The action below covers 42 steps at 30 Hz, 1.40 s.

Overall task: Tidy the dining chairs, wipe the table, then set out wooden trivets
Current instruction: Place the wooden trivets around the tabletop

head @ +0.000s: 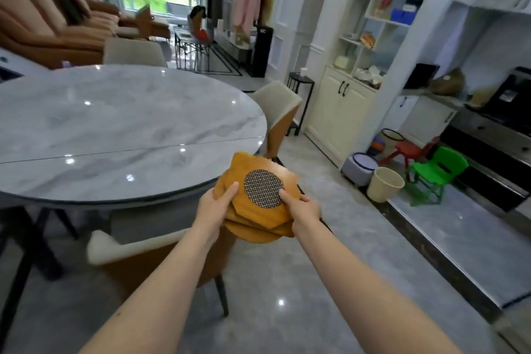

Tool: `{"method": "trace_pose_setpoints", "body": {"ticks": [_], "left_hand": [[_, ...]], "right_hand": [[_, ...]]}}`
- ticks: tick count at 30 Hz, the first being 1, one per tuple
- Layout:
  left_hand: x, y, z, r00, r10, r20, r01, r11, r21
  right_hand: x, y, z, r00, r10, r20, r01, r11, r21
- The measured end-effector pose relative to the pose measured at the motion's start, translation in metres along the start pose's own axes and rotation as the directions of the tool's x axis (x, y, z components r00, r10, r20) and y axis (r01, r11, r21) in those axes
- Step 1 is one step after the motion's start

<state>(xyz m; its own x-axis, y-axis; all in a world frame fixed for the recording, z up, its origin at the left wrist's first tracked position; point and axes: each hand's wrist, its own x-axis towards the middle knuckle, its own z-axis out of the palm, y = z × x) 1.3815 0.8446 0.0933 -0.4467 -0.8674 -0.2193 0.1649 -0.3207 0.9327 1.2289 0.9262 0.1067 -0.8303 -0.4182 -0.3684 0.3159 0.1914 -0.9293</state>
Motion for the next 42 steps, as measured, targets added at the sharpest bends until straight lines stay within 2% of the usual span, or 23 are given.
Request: {"method": "trace_pose_setpoints", "body": {"ticks": [8, 15, 24, 31, 37, 42], "left_hand": [[0.058, 0.041, -0.093, 0.98, 0.058, -0.192, -0.066, 0.997, -0.038], [0.111, 0.061, -0.176, 0.959, 0.039, -0.282, -0.069, 0.993, -0.098], [0.164, 0.063, -0.22, 0.882, -0.012, -0.472, -0.046, 0.993, -0.11], [0.215, 0.046, -0.242, 0.74, -0.085, -0.668, -0.049, 0.983, -0.18], [0.258, 0.038, -0.263, 0.576, -0.098, -0.811, -0.055, 0.986, -0.158], [0.271, 0.018, -0.281, 0.464, -0.151, -0.873, -0.052, 0.979, -0.196]], "right_hand": [[0.007, -0.016, 0.131, 0.957, 0.108, 0.269, -0.116, 0.993, 0.013], [0.012, -0.018, 0.237, 0.937, 0.136, 0.323, -0.122, 0.991, -0.061], [0.056, -0.013, 0.312, 0.906, 0.191, 0.379, -0.136, 0.977, -0.165], [0.134, 0.004, 0.375, 0.867, 0.261, 0.425, -0.173, 0.957, -0.233], [0.186, 0.015, 0.426, 0.833, 0.298, 0.467, -0.231, 0.953, -0.198], [0.212, 0.042, 0.454, 0.851, 0.316, 0.42, -0.239, 0.944, -0.226]]}}
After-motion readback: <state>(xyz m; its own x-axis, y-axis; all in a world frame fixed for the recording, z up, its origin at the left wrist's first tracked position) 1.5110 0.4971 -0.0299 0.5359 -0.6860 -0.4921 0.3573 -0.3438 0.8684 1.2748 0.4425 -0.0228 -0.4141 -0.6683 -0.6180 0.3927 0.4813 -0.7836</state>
